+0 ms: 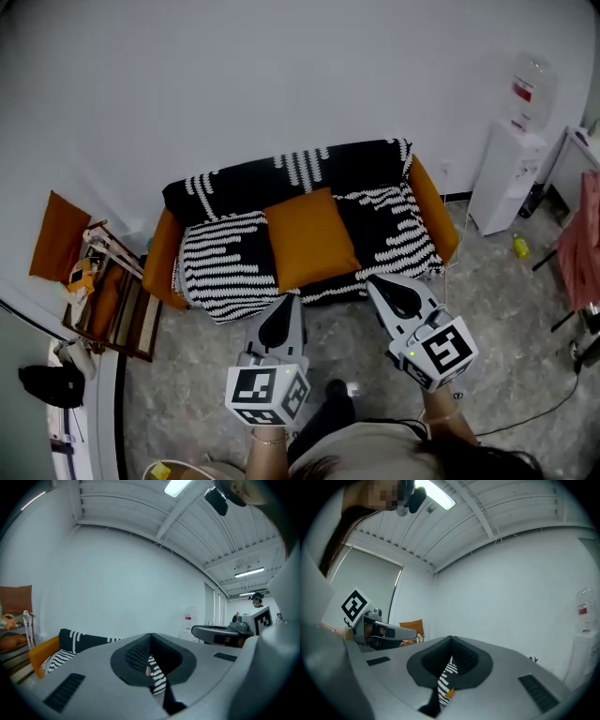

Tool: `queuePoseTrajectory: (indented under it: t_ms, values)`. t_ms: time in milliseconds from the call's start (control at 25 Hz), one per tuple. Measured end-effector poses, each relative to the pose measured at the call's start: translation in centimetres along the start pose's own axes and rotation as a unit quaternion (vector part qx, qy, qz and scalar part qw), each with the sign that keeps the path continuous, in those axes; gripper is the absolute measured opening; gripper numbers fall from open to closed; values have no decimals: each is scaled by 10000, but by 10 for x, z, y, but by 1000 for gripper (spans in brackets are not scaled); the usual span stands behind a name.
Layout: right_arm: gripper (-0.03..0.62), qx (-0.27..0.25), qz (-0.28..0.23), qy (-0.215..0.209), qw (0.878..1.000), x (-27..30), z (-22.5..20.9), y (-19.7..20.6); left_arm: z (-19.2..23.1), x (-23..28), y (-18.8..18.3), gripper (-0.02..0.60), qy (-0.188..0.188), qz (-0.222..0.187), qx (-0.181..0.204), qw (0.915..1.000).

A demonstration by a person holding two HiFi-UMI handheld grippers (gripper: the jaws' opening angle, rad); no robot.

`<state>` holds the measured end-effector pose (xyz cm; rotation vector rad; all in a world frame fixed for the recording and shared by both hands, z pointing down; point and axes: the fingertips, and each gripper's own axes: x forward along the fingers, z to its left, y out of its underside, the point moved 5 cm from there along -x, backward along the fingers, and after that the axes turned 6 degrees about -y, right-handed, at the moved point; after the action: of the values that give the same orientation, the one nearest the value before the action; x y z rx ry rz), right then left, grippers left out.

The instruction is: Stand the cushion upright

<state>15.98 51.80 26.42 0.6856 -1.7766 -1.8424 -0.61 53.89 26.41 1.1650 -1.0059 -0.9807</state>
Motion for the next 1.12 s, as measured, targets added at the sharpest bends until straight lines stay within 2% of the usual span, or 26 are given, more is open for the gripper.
queuePoseTrajectory:
  t_ms: [560,840,1120]
  values:
    - [6,-14,226,349,9991,105,-32,18,93,75,1,20,315,185,-22,9993]
    - [7,-121,427,470,9979,138,-50,32,120,109,13,20,540,285,-7,9981]
    - [21,-258,469,385,9978,166,-81,53,136,152,34,21,615,374,-170,9973]
